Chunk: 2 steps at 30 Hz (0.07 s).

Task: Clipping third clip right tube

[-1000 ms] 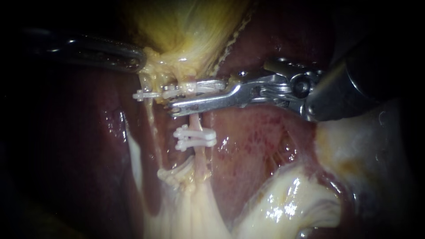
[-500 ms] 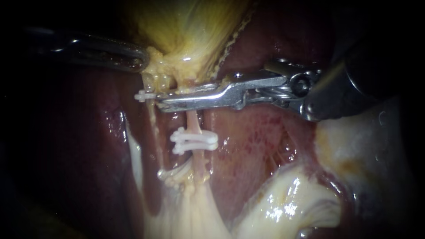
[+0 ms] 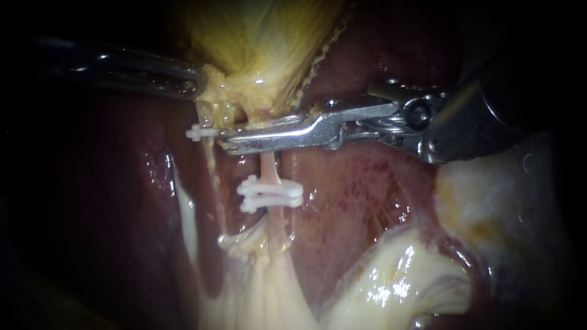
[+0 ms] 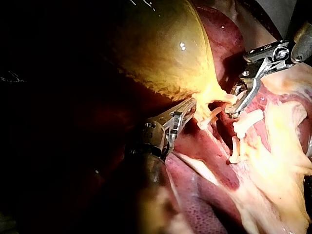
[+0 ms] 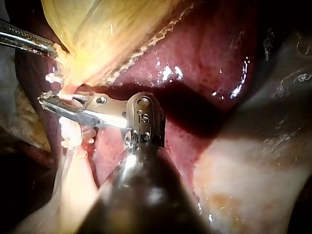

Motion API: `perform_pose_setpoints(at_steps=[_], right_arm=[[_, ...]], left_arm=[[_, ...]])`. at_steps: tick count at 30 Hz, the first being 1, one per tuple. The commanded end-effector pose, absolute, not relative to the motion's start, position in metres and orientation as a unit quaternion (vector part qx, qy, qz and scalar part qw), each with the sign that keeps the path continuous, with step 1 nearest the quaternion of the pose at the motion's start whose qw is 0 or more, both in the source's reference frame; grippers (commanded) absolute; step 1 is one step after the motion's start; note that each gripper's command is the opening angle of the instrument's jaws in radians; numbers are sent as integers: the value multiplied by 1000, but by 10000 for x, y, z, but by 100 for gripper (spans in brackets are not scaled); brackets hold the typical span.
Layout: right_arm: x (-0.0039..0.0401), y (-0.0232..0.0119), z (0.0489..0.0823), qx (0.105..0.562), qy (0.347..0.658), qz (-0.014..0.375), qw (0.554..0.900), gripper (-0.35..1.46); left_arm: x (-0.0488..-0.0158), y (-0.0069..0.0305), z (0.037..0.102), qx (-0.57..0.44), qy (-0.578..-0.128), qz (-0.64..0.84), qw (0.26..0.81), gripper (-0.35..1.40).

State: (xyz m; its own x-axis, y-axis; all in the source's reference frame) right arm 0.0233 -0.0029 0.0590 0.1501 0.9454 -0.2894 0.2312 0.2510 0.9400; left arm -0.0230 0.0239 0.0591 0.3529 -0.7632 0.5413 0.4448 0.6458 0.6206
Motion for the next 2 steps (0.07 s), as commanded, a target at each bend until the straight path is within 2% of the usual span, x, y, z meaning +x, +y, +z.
perform_pose_setpoints(at_steps=[1, 2], right_arm=[[233, -29, 591, 520, 566, 323, 552, -35], [233, -29, 591, 519, 566, 323, 552, -35]], left_arm=[[-230, 240, 590, 188, -426, -377, 801, -35], [-230, 240, 590, 188, -426, -377, 801, -35]])
